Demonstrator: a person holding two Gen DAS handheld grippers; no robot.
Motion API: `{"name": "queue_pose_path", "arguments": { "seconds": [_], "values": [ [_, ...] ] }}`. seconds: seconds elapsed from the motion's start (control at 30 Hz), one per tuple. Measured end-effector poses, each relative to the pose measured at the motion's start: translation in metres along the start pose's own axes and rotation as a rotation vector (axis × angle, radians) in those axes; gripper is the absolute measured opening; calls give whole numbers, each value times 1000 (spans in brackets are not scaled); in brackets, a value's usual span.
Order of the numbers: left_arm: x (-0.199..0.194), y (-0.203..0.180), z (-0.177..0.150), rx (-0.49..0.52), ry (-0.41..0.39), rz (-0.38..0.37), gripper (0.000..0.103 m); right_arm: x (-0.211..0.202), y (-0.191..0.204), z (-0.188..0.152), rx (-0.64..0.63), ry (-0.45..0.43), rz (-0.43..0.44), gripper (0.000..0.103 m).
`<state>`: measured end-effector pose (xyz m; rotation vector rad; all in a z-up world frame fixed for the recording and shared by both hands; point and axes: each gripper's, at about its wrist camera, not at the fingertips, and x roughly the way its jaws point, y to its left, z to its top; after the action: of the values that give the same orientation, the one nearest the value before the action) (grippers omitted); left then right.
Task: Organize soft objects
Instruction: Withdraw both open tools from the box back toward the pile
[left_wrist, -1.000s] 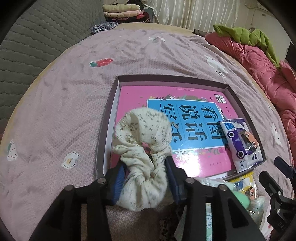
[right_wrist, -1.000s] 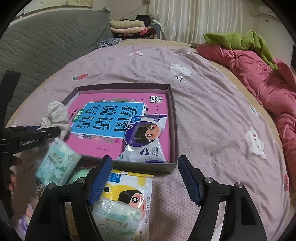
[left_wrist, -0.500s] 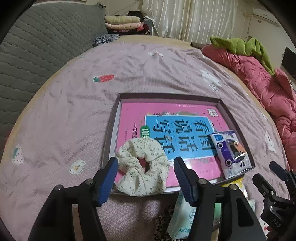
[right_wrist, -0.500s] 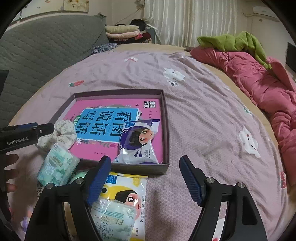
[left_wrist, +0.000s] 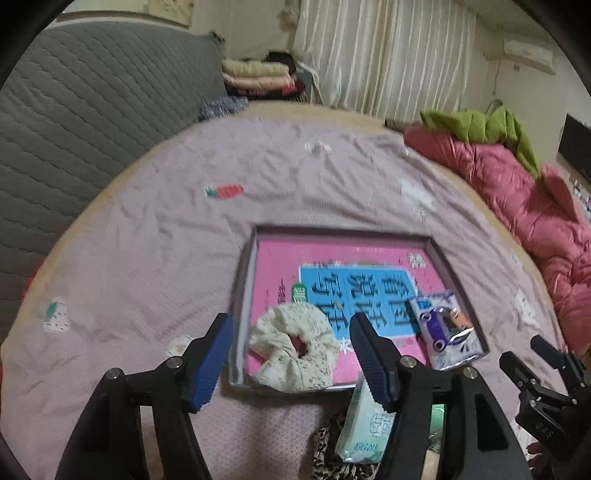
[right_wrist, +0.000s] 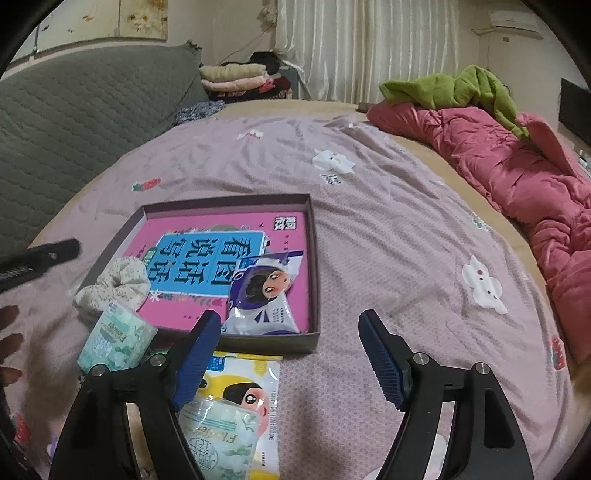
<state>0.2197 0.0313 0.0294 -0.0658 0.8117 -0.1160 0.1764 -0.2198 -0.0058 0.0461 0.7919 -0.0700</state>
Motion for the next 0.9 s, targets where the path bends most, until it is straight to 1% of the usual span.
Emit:
{"name": "queue_pose_path", "arguments": {
  "seconds": [0.07,0.17,0.5,0.67,0.77,0.9],
  "values": [
    [-13,4,1,-5,-28,1,67,-4,-4,0,13,-10,5,78],
    [-26,6,1,-5,-44,1,68,-9,-9,-1,25,-19,-1,78],
    [-51,0,-15,8,-55,-19,69,-32,-9,-6,35,-54,-2,78],
    [-56,-7,-32,11,-26,-35,69,-46,-2,-6,13,-68,-8,78],
    [-58,-10,-45,20,-3,-42,69,-52,3,-8,1,-62,-27,78],
    [-63,-11,-57,30,14,-45,69,-59,9,-11,-9,-59,-27,78]
  ]
}}
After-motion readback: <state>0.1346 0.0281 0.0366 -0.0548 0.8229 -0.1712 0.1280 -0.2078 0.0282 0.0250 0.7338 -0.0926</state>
